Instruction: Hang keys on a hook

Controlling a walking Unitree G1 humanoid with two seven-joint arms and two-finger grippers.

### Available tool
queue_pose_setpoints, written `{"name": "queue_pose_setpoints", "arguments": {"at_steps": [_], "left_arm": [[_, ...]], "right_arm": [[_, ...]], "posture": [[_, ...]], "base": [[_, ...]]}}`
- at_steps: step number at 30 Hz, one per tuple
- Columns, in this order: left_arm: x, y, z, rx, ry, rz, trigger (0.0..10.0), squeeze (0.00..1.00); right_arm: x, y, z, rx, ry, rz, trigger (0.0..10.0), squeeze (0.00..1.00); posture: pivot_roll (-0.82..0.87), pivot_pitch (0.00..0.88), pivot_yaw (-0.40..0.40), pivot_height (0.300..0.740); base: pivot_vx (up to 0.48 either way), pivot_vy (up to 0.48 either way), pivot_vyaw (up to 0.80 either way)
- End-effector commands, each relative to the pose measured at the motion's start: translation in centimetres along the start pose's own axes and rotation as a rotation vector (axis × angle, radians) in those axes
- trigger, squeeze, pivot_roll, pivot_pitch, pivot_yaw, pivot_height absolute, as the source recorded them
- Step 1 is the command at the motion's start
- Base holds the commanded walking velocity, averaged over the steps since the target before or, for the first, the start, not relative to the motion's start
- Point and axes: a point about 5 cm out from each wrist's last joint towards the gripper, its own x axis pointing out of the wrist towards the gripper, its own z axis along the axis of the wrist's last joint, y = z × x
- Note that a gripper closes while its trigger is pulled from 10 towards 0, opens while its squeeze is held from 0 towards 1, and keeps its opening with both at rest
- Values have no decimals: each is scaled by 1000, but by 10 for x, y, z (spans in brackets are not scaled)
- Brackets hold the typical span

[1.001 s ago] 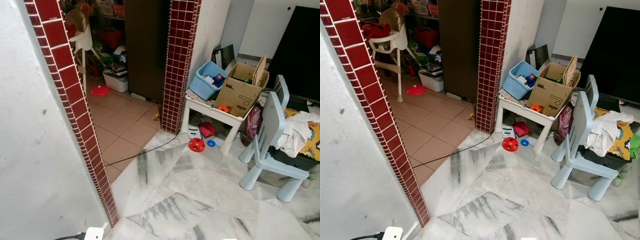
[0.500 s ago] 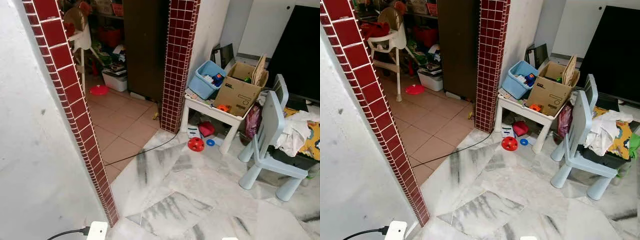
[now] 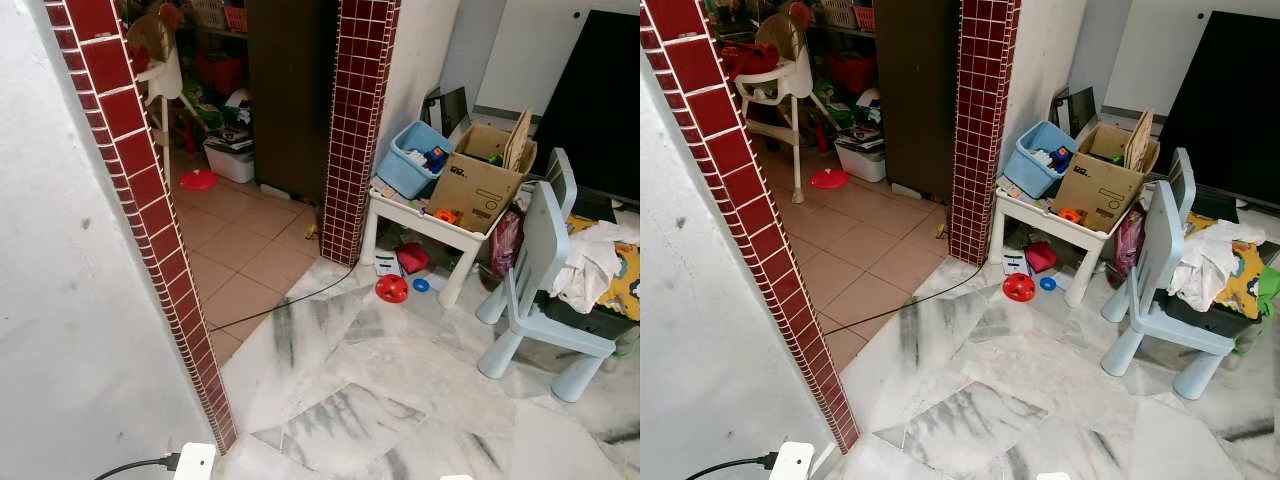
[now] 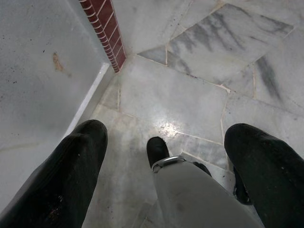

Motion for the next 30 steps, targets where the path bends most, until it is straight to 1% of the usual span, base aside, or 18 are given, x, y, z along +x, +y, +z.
{"name": "queue_pose_setpoints", "arguments": {"at_steps": [1,19,23,30], "left_arm": [[1,-1,2,7,-8,-9,10000,0],[1,-1,2,7,-8,-9,10000,0],[1,-1,4,10,-17,-15,10000,0],[1,-1,4,9,-16,-16,10000,0]], "right_arm": [[1,-1,2,-10,-4,0,10000,0],[1,-1,2,-10,-4,0,10000,0],[0,1,1,28,-17,-10,10000,0],[0,1,0,27,-15,-10,10000,0]], "posture": [[2,0,-18,740],[2,0,-18,740],[-1,0,-14,740],[1,0,-13,740]], "base": [[0,0,0],[0,0,0],[0,0,0],[0,0,0]]}}
